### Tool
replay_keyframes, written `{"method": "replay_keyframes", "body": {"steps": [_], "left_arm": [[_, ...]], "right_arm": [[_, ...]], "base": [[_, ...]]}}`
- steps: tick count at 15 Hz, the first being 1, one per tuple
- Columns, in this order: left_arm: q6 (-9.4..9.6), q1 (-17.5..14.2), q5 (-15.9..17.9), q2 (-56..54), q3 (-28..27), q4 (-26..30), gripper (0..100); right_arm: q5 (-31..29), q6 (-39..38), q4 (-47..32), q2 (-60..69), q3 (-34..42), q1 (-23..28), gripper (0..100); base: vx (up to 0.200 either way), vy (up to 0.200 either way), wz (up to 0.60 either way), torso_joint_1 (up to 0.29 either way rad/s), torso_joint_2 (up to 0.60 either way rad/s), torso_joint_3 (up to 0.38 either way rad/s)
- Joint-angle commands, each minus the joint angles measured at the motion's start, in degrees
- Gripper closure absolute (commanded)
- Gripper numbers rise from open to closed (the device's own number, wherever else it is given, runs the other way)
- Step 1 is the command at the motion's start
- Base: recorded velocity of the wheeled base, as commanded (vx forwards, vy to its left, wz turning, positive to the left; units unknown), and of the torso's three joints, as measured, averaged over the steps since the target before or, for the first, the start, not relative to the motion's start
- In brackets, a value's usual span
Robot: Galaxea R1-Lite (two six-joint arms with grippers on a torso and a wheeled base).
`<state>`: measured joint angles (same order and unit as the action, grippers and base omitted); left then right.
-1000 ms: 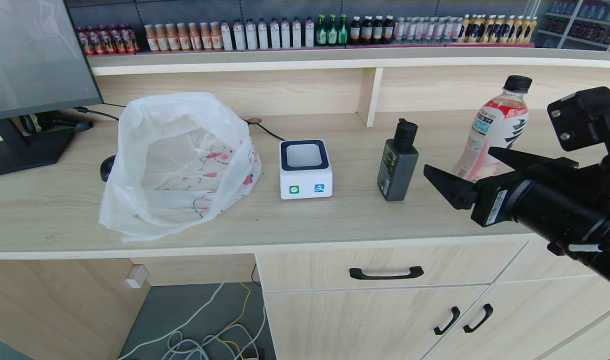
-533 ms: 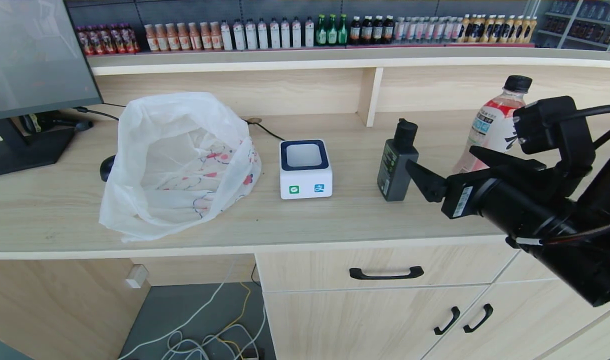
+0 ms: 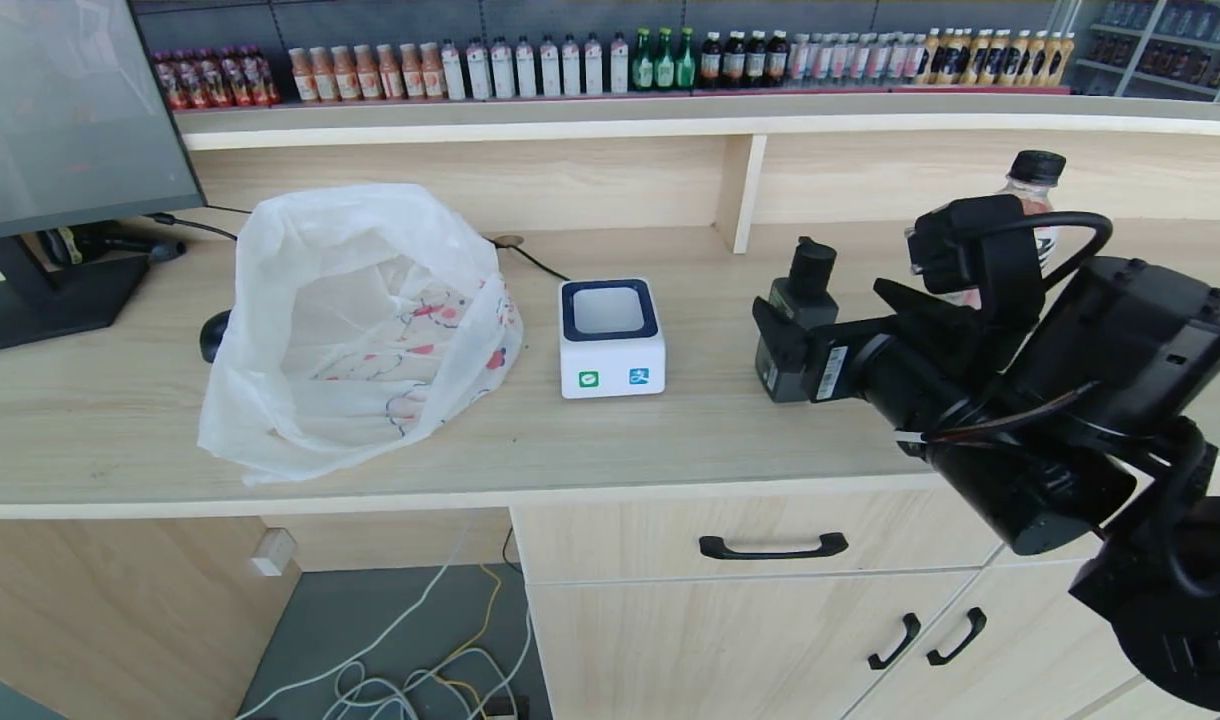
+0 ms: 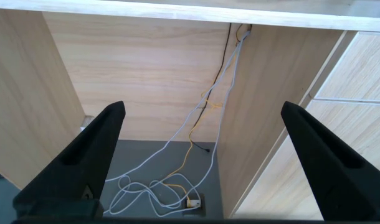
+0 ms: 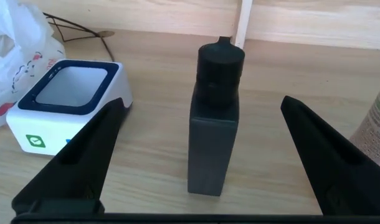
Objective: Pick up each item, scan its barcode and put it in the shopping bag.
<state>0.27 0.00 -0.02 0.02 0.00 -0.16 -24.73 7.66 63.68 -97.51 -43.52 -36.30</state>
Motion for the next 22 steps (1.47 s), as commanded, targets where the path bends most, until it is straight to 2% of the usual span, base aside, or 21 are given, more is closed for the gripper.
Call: {"method": "replay_keyframes", "body": {"steps": [1,3,11,22], "left_arm": [[0.0,0.0,-0.06,-0.02,0.0,-0.02,0],[0.0,0.0,-0.06,-0.02,0.0,-0.02,0],[0.0,0.0,0.02,-0.02,0.0,-0.02,0],[0.0,0.0,-0.06,-0.02,0.0,-0.02,0]], "right_arm": [[-0.31,-0.01,0.04,-2.33,-1.22,0.18,0],[-2.34,-0.36,0.04,-3.56,-2.09,0.18,0],[-3.57,-1.59,0.04,-9.8,-10.36,2.2,0],[-3.13,-1.85,0.04,-12.61,-10.53,3.61,0]], "base": [[0.0,0.0,0.0,0.0,0.0,0.0],[0.0,0.0,0.0,0.0,0.0,0.0],[0.0,0.0,0.0,0.0,0.0,0.0],[0.0,0.0,0.0,0.0,0.0,0.0]]}}
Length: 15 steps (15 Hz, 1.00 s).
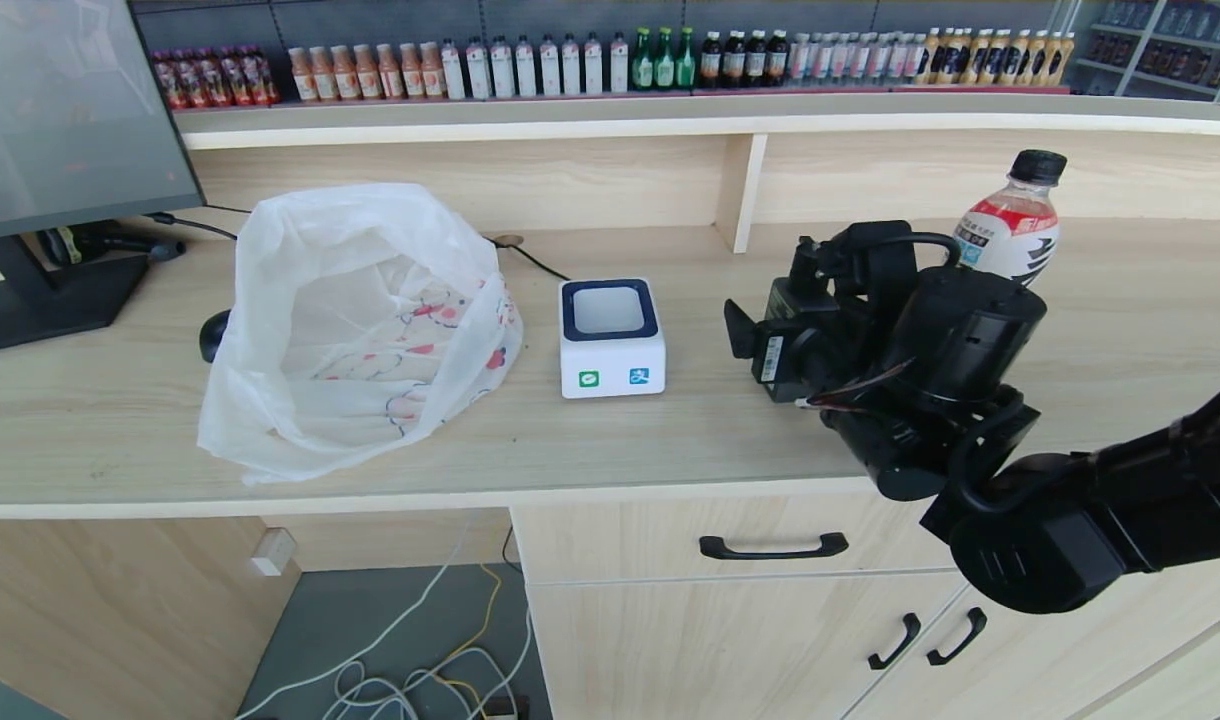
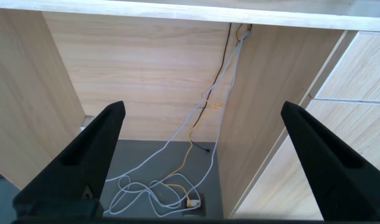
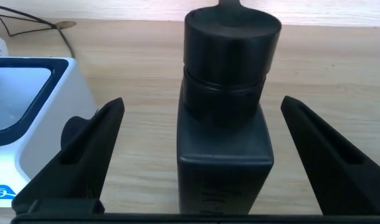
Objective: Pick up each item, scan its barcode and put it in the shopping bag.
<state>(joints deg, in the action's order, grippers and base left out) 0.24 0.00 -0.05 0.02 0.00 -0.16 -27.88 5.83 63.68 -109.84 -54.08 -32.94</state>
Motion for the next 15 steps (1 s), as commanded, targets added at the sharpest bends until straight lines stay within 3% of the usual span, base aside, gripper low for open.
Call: {"method": "replay_keyframes", "body": {"steps": [1,12,13,15], "left_arm": [[0.02,0.0,-0.04,-0.02,0.0,-0.02,0],[0.02,0.0,-0.04,-0.02,0.0,-0.02,0],[0.02,0.0,-0.04,-0.02,0.0,-0.02,0],[0.02,0.0,-0.04,-0.02,0.0,-0.02,0]], "right_arm": [[0.02,-0.2,0.04,-0.55,0.02,0.51,0],[0.72,-0.29,0.12,-2.4,-0.33,1.74,0],[0.72,-0.29,0.56,-2.4,-0.33,1.83,100],[0.9,-0.29,0.92,-2.05,-0.06,1.83,100]], "base": [[0.0,0.0,0.0,0.0,0.0,0.0],[0.0,0.0,0.0,0.0,0.0,0.0],[0.0,0.0,0.0,0.0,0.0,0.0],[0.0,0.0,0.0,0.0,0.0,0.0]]}}
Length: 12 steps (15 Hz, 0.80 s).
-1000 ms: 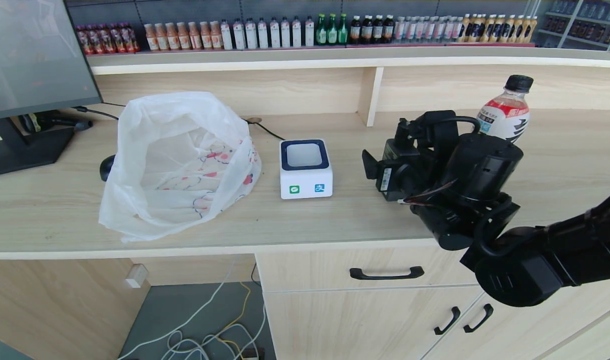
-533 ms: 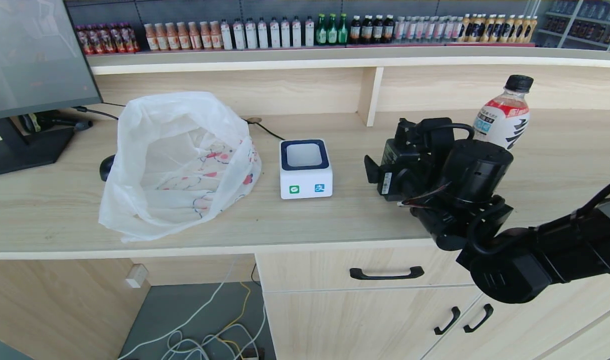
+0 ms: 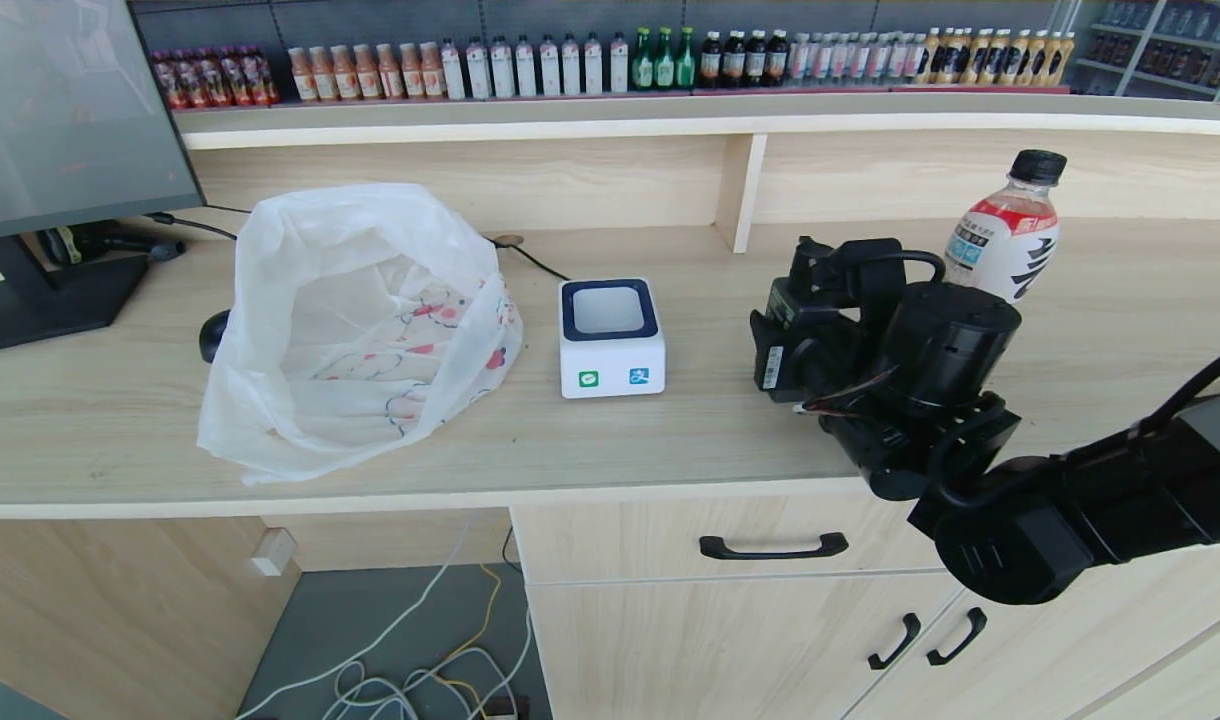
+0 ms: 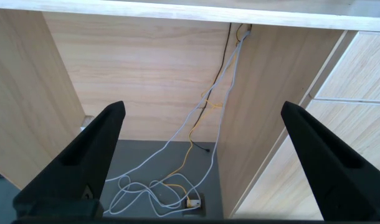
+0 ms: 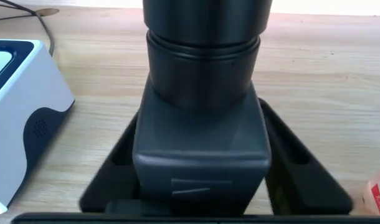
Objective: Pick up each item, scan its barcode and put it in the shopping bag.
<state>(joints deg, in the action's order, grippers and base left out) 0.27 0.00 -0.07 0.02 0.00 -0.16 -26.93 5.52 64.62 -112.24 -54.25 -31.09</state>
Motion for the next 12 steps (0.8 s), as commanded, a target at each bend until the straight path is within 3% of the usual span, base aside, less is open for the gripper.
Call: {"method": "replay_keyframes", "body": {"steps": [1,12], "left_arm": [[0.0,0.0,-0.01,-0.02,0.0,-0.02,0],[0.0,0.0,-0.01,-0.02,0.0,-0.02,0]], "right_arm": [[-0.05,0.01,-0.02,0.35,0.11,-0.03,100],[0.83,0.1,-0.11,5.01,3.8,0.24,100]], "base": [[0.0,0.0,0.0,0.0,0.0,0.0],[0.0,0.0,0.0,0.0,0.0,0.0]]}}
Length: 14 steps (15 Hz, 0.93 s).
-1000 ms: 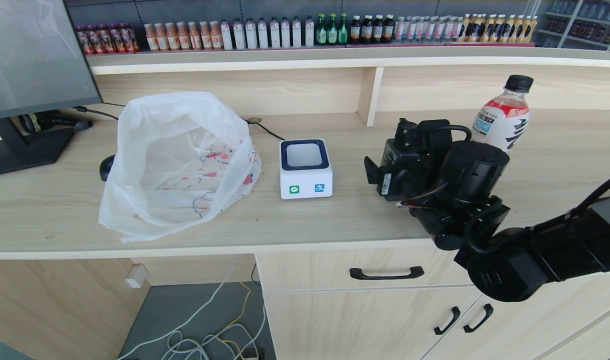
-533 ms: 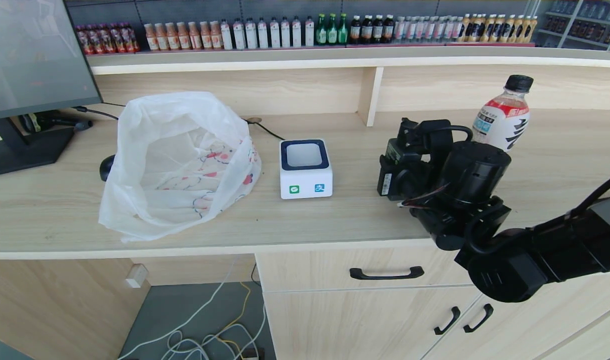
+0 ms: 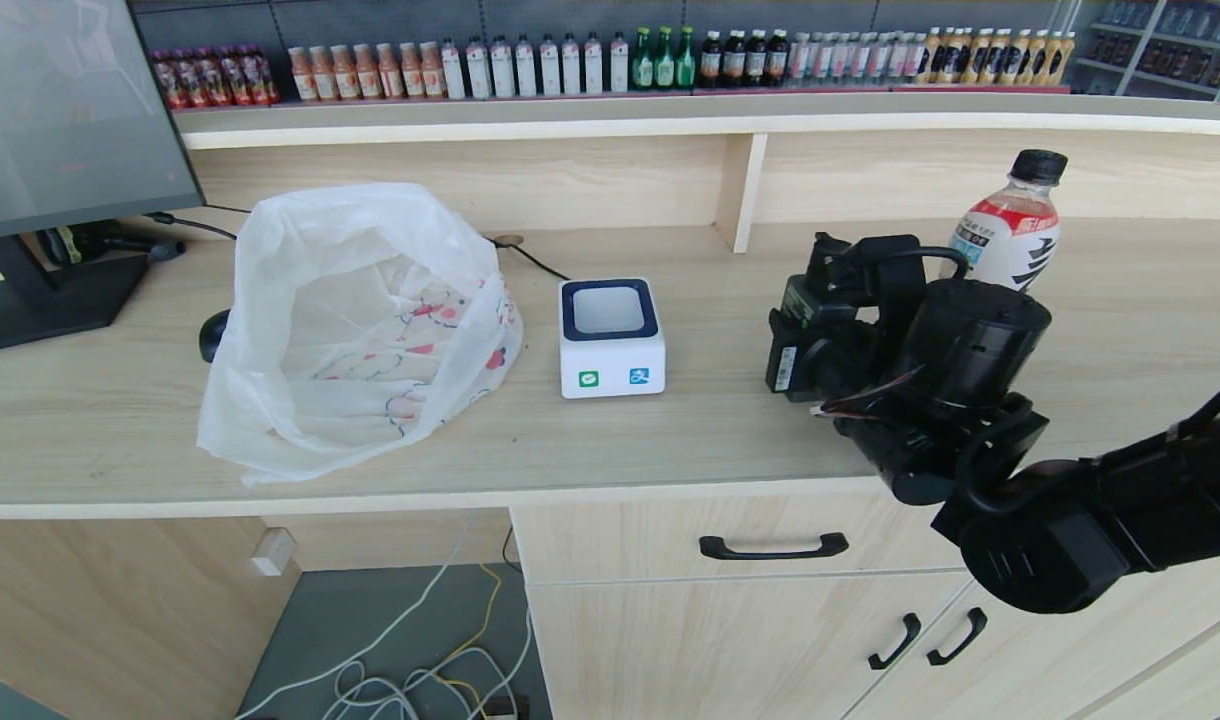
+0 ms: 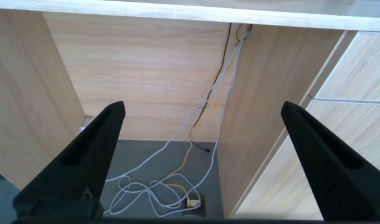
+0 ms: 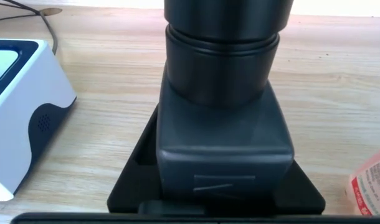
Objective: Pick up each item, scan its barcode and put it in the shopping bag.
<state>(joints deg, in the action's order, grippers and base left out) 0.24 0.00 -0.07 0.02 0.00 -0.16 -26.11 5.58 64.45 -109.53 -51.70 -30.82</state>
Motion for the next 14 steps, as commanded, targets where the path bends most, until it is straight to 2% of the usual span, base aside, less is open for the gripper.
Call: {"method": "replay_keyframes", "body": {"steps": [1,5,8,10,14], "left_arm": [[0.02,0.0,-0.01,-0.02,0.0,-0.02,0],[0.02,0.0,-0.01,-0.02,0.0,-0.02,0],[0.02,0.0,-0.01,-0.02,0.0,-0.02,0],[0.02,0.0,-0.01,-0.02,0.0,-0.02,0],[0.02,0.0,-0.01,-0.02,0.0,-0.02,0]], "right_arm": [[0.18,0.04,0.06,3.98,2.48,-0.03,100],[1.41,0.13,-0.29,10.92,8.02,-0.91,100],[1.77,-0.05,-0.47,15.05,13.29,-4.95,100],[1.59,0.13,-0.2,15.75,13.2,-8.65,100],[1.24,0.31,1.73,15.93,16.1,-11.9,100]], "base": [[0.0,0.0,0.0,0.0,0.0,0.0],[0.0,0.0,0.0,0.0,0.0,0.0],[0.0,0.0,0.0,0.0,0.0,0.0],[0.0,0.0,0.0,0.0,0.0,0.0],[0.0,0.0,0.0,0.0,0.0,0.0]]}}
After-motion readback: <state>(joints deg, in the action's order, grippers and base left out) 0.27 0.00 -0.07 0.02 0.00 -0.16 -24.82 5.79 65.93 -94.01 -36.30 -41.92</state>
